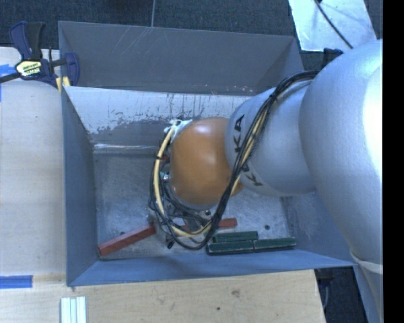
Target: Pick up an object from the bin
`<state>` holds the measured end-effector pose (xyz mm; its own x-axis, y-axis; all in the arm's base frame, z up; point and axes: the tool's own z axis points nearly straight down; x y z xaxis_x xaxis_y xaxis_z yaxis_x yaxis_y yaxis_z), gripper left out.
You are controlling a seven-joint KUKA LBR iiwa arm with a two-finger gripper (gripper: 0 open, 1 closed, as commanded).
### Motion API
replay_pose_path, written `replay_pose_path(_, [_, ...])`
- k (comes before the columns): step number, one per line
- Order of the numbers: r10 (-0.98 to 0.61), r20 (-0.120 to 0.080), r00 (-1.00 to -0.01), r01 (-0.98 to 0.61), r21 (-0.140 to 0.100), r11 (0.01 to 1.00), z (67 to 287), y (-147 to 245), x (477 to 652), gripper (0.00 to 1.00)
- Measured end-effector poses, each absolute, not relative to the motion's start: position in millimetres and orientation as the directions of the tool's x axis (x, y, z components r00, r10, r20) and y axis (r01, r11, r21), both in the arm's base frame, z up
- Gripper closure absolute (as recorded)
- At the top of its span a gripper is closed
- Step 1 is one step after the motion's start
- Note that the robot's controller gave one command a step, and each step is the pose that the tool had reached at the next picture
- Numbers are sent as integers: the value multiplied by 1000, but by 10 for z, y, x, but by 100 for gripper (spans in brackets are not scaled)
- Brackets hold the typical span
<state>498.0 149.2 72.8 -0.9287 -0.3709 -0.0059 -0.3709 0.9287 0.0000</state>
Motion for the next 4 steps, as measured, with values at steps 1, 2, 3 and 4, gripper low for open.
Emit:
replay_pose_path(1, [-371,-2,-929,-371,0,929,714,1488,4968,0])
replay_pose_path(2, [-371,-4,-929,-371,1,929,724,1494,4975,100])
replay_pose_path(3, [-375,-12,-927,-375,-3,927,1948,1343,5356,100])
replay_pose_path(4, [-735,-7,-678,-735,-6,679,2589,973,5509,100])
